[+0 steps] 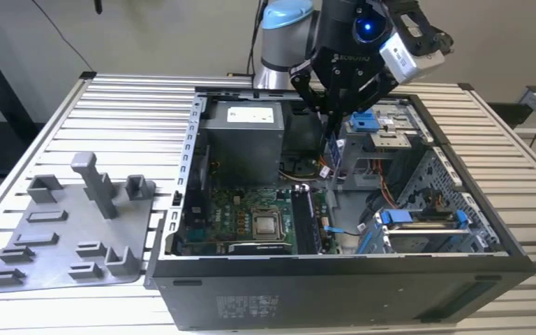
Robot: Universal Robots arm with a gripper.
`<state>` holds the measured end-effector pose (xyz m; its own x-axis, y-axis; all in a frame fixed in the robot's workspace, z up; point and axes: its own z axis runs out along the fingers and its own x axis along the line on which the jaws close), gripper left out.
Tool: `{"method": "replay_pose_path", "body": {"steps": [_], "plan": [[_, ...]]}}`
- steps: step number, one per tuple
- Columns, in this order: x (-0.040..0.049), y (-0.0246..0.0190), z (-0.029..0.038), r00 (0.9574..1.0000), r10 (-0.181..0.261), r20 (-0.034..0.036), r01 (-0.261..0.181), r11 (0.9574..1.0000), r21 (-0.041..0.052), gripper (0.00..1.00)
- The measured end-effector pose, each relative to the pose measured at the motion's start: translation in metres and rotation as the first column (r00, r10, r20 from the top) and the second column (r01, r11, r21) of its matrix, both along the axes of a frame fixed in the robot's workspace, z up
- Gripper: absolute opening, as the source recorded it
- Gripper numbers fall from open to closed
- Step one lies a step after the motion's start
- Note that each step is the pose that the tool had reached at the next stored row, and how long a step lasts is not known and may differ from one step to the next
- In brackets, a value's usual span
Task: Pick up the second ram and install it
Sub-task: 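Insert the second ram into the second slot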
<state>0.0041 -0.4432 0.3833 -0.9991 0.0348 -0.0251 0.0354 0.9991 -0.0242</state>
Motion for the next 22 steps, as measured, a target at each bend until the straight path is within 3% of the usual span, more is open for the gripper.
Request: {"method": "replay_pose_path", "body": {"steps": [22], "plan": [[0.0016,0.0000,-0.0204,0.9999,0.012,-0.0024,-0.012,0.9999,-0.0025,0.14]]}}
